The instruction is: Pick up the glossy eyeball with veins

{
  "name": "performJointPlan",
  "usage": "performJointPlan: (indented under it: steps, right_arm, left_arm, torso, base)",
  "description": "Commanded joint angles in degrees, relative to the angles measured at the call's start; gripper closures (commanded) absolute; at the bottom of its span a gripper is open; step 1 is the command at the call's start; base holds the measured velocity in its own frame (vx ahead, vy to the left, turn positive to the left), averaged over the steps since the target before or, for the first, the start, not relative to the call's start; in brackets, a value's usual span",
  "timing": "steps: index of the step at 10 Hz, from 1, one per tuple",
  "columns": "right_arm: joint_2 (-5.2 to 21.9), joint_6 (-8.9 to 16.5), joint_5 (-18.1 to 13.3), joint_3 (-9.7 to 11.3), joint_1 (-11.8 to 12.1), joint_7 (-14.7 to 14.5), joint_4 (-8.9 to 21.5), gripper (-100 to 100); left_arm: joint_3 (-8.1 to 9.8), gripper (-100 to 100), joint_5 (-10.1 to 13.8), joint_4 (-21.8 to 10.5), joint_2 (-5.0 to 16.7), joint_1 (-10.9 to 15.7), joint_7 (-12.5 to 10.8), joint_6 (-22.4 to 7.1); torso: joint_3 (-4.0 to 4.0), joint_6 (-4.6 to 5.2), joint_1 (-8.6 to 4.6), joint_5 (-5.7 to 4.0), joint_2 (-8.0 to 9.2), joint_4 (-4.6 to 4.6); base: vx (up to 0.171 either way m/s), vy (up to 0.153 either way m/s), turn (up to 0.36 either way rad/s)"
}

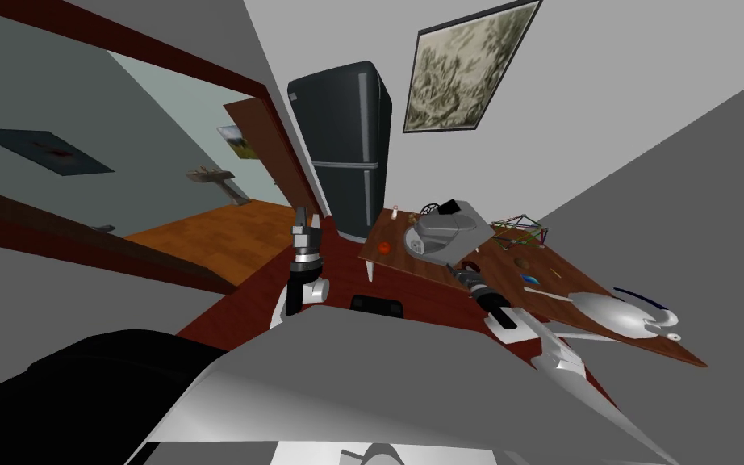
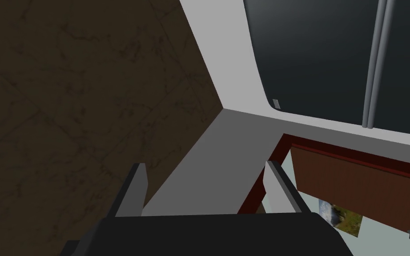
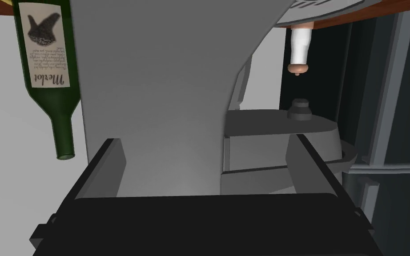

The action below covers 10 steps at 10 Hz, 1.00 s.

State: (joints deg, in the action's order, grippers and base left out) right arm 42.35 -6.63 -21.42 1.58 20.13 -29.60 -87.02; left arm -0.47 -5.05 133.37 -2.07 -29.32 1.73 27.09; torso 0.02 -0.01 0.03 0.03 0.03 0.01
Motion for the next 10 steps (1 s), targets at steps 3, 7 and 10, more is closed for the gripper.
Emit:
performJointPlan:
  steps: [3,7,10]
  right_arm:
    - [2.72,1.71,-2.45,1.47,-0.97,-1.70,5.53,-100]
    - [5.68,3.62,-5.86,3.60,-2.36,-3.77,12.24,-100]
    - [6.98,4.47,-7.50,4.71,-3.05,-4.69,15.55,-100]
  left_arm:
    - [0.00,0,0.00,0.00,0.00,0.00,0.00,0.00]
    - [0.00,0,0.00,0.00,0.00,0.00,0.00,0.00]
    - [0.00,0,0.00,0.00,0.00,0.00,0.00,0.00]
  torso:
    - [0.00,0.01,-0.01,0.01,0.00,0.00]
    - [0.01,0.03,-0.06,-0.01,0.02,0.00]
    - [0.02,0.02,-0.08,-0.01,0.03,0.01]
  base:
    - [0.009,0.013,0.116]
    - [0.007,0.002,0.130]
    - [0.003,-0.005,0.099]
